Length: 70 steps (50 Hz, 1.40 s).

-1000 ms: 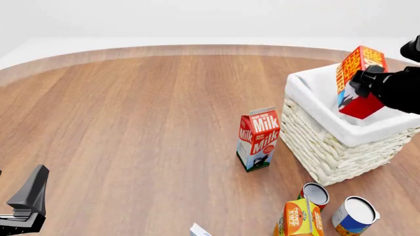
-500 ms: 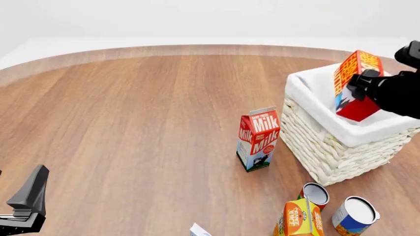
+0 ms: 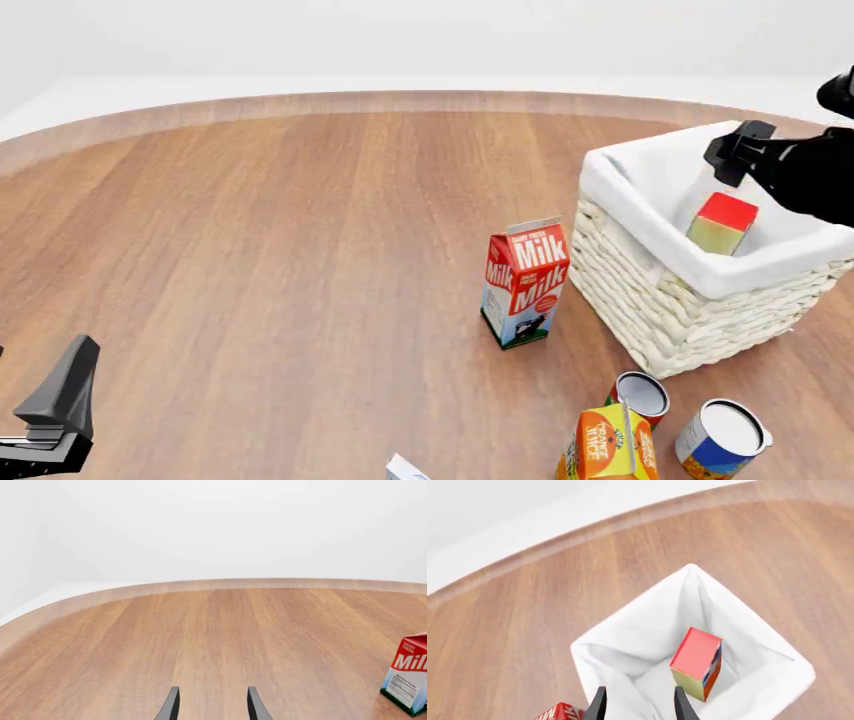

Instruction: Pick up the cream cheese box and the butter, and put them in the basket.

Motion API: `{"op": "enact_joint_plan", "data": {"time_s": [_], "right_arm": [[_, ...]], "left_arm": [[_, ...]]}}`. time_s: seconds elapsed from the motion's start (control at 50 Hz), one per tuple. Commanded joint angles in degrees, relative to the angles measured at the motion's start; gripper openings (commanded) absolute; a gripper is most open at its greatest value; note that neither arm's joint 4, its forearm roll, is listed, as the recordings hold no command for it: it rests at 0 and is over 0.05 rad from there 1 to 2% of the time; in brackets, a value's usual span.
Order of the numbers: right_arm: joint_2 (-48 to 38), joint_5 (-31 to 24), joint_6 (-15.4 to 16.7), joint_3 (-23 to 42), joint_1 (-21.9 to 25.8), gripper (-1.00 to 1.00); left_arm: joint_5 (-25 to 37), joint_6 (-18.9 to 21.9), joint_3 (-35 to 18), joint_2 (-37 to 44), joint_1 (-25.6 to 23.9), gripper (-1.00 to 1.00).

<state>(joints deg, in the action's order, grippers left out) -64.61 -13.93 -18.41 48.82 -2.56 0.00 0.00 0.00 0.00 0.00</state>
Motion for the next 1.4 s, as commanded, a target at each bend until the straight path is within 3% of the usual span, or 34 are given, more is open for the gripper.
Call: {"op": "enact_joint_plan", "data": {"time_s": [0.02, 0.52, 0.9, 1.4], "right_arm": [[1.83, -2.62, 0.58, 1.94, 0.50, 1.00], [5.63, -7.01, 2.22, 3.33, 6.66, 1.00], [8.90, -14.66, 4.27, 7.76, 16.58, 1.00], [9.58, -19.48, 7.45, 10.50, 28.06, 1.00]], "left_arm": [[0.00, 0.00, 0.00, 0.00, 0.00, 1.00], [0.00, 0.00, 0.00, 0.00, 0.00, 1.00], [0.00, 0.00, 0.00, 0.00, 0.00, 1.00], [0.00, 0.00, 0.00, 0.00, 0.00, 1.00]]}}
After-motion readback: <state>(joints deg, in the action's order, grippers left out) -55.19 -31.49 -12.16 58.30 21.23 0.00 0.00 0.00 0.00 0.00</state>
